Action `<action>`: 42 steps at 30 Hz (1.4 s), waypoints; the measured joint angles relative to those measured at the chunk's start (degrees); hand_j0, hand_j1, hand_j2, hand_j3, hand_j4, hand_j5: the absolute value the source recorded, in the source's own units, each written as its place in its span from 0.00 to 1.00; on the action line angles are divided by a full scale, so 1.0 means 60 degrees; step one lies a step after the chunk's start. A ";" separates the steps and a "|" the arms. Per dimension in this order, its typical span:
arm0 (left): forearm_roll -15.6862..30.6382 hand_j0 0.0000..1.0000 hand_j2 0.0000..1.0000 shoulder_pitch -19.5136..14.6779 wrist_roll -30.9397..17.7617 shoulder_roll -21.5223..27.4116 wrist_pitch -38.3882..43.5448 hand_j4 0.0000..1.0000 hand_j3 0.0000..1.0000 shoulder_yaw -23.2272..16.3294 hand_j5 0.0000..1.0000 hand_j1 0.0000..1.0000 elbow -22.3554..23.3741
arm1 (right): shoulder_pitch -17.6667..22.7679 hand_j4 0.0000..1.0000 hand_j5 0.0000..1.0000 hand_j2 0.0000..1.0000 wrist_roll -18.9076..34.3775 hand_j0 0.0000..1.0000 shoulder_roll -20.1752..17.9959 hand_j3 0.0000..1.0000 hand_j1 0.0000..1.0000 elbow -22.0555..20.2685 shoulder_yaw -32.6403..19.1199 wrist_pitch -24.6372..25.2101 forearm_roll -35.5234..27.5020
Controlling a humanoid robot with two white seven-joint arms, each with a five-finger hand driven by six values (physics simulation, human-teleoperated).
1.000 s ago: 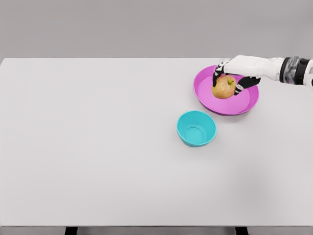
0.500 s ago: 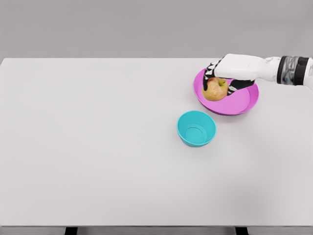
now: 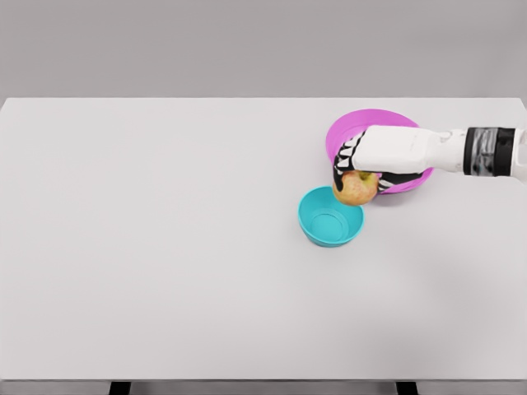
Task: Put the apple from the pink plate into the blue bowl with your right arm
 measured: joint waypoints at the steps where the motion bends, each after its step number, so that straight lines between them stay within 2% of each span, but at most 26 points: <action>1: 0.0000 1.00 1.00 -0.0015 0.0000 0.0000 0.0000 1.00 1.00 -0.0001 1.00 1.00 0.0000 | 0.0000 0.48 0.48 0.48 0.0000 0.48 0.0002 0.48 0.48 -0.0011 0.0019 0.0000 0.0003; 18: 0.0000 1.00 1.00 0.0000 0.0000 0.0000 0.0001 1.00 1.00 0.0000 1.00 1.00 -0.0003 | -0.0073 0.49 0.49 0.49 -0.0001 0.49 0.0232 0.49 0.49 -0.0093 0.0605 0.0002 0.0026; 19: 0.0000 1.00 1.00 0.0000 0.0000 0.0000 0.0000 1.00 1.00 0.0001 1.00 1.00 -0.0004 | -0.0073 0.58 0.58 0.58 -0.0002 0.58 0.0239 0.58 0.58 -0.0099 0.0623 0.0003 0.0024; 20: 0.0000 1.00 1.00 -0.0015 0.0000 0.0000 -0.0002 1.00 1.00 0.0000 1.00 1.00 -0.0003 | -0.0073 1.00 1.00 1.00 -0.0001 1.00 0.0246 1.00 1.00 -0.0099 0.0636 0.0002 0.0025; 27: 0.0000 1.00 1.00 0.0000 0.0000 0.0000 -0.0003 1.00 1.00 0.0000 1.00 1.00 0.0001 | -0.0102 1.00 1.00 1.00 -0.0003 1.00 0.0215 1.00 1.00 -0.0203 0.0611 0.0004 0.0018; 29: 0.0000 1.00 1.00 0.0000 0.0000 0.0000 -0.0002 1.00 1.00 -0.0002 1.00 1.00 0.0001 | -0.0059 1.00 1.00 1.00 -0.0001 1.00 0.0183 1.00 1.00 -0.0029 0.0288 -0.0002 -0.0009; 32: 0.0000 1.00 1.00 0.0000 0.0000 0.0000 0.0000 1.00 1.00 -0.0003 1.00 1.00 0.0001 | 0.0000 1.00 1.00 1.00 -0.0002 1.00 0.0142 1.00 1.00 0.0425 -0.0654 0.0001 -0.0055; 38: 0.0000 1.00 1.00 -0.0015 0.0000 0.0000 -0.0001 1.00 1.00 -0.0001 1.00 1.00 0.0001 | 0.0029 1.00 1.00 1.00 -0.0002 1.00 0.0136 1.00 1.00 0.1790 -0.2006 0.0004 -0.0080; 39: 0.0000 1.00 1.00 -0.0014 0.0000 0.0000 -0.0002 1.00 1.00 -0.0002 1.00 1.00 -0.0001 | 0.0117 1.00 1.00 1.00 -0.0002 1.00 0.0160 1.00 1.00 0.2032 -0.2165 0.0001 -0.0071; 42: 0.0001 1.00 1.00 -0.0014 0.0000 0.0000 -0.0001 1.00 1.00 -0.0002 1.00 1.00 -0.0002 | 0.1171 1.00 1.00 1.00 0.0002 1.00 0.0200 1.00 1.00 0.2612 -0.2998 -0.0013 -0.0035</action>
